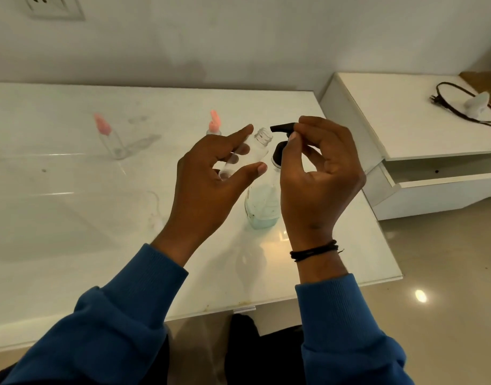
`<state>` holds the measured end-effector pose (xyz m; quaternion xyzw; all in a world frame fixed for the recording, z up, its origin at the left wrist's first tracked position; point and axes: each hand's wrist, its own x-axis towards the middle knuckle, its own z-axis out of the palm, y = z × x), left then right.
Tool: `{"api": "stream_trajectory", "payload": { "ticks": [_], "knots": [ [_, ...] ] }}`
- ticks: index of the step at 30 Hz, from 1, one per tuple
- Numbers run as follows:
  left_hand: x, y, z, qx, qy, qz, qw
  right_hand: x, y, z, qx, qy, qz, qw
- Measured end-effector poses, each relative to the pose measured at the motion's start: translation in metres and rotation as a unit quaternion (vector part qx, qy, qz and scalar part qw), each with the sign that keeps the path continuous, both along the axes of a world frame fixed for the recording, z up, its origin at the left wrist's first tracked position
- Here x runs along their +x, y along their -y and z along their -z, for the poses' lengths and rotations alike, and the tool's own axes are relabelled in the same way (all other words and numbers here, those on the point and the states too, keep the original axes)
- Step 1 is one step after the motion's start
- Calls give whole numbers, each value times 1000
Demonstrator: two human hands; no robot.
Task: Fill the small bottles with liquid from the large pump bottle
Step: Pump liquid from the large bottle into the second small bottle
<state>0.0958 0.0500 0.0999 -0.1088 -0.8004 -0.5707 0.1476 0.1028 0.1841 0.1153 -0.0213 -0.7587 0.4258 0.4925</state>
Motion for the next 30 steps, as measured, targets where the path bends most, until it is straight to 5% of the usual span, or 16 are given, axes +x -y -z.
{"api": "stream_trajectory", "payload": {
  "ticks": [30],
  "knots": [
    [-12, 16, -10, 34, 15, 2, 999, -5, -12, -2, -15, 6, -41, 999]
  ]
}}
